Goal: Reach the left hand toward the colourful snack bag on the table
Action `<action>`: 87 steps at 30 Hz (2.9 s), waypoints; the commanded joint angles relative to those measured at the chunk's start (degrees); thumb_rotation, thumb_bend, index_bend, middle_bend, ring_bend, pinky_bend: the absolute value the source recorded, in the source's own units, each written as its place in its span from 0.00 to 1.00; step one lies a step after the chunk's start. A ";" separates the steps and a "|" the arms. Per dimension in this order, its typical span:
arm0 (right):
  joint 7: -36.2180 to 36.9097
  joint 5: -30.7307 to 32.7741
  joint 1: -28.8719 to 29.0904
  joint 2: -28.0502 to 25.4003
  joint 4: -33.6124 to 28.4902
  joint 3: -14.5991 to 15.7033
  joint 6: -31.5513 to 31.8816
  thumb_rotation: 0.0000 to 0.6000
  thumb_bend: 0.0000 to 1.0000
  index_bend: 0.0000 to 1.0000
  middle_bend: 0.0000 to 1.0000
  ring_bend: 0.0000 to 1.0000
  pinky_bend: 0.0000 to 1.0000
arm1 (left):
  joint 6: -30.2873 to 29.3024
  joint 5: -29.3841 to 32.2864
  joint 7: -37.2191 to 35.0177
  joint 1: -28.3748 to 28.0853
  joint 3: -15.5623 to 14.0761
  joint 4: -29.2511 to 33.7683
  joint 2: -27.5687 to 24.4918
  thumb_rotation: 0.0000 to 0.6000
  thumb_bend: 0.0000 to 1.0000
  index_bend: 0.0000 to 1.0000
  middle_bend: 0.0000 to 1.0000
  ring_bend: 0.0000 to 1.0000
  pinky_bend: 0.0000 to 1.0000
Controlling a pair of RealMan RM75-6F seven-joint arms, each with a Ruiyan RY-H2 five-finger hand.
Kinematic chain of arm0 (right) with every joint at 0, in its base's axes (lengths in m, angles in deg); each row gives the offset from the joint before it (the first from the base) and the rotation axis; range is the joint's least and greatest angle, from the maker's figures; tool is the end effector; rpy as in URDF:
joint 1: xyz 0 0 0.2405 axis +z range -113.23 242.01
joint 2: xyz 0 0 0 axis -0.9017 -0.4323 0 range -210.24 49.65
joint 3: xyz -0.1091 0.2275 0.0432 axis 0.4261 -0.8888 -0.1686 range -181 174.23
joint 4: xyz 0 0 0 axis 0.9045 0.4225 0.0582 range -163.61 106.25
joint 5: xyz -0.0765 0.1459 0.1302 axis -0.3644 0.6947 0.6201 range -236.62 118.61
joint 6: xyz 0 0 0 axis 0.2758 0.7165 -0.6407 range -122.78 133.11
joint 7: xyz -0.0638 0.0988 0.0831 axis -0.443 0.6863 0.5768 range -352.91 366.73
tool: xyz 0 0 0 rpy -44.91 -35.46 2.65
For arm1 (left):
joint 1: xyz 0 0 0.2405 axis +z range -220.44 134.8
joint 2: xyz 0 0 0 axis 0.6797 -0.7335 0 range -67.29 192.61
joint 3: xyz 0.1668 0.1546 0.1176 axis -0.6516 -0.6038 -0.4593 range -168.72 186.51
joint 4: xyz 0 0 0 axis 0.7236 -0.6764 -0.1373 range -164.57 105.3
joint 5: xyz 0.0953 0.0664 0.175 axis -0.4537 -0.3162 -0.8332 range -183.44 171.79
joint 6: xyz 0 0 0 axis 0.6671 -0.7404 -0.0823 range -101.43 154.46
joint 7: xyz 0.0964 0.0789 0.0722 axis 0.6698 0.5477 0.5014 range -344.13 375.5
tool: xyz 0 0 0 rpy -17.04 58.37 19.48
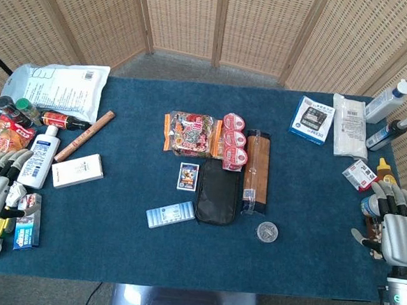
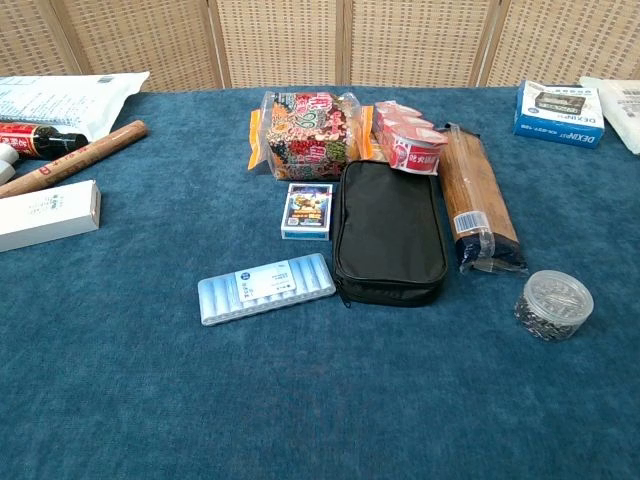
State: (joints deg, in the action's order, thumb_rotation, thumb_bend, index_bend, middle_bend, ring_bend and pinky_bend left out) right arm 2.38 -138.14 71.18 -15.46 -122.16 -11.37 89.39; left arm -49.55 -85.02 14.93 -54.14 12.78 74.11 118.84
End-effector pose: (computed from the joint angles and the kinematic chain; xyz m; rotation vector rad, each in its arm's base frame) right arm -0.3079 -0.2086 0.1704 1.2767 -0.8543 0.8925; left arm -0.2795 0.2125 0.1703 -1.4212 -1.0487 -0.9104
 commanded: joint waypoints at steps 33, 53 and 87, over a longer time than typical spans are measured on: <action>1.24 -0.53 -4.08 -1.54 -1.27 1.13 4.27 1.00 0.05 0.00 0.00 0.00 0.00 | 19.59 9.41 8.14 -18.18 7.65 -8.76 9.79 1.00 0.17 0.00 0.00 0.00 0.00; 3.37 -0.45 -9.92 -3.53 -2.00 2.32 9.64 0.99 0.05 0.00 0.00 0.00 0.00 | 28.96 16.41 12.20 -36.73 13.30 -32.06 33.10 1.00 0.17 0.00 0.00 0.00 0.00; 8.44 2.27 -18.21 -4.52 -1.11 2.12 15.43 1.00 0.05 0.00 0.00 0.00 0.00 | 39.17 12.93 -6.88 -59.75 16.74 -86.88 67.91 1.00 0.18 0.64 0.54 0.78 0.57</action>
State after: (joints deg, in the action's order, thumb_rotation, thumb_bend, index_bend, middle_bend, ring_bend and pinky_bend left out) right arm 10.81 -135.86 52.96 -19.99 -123.27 -9.24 104.83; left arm -10.57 -71.51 9.00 -113.31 29.55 -11.70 185.92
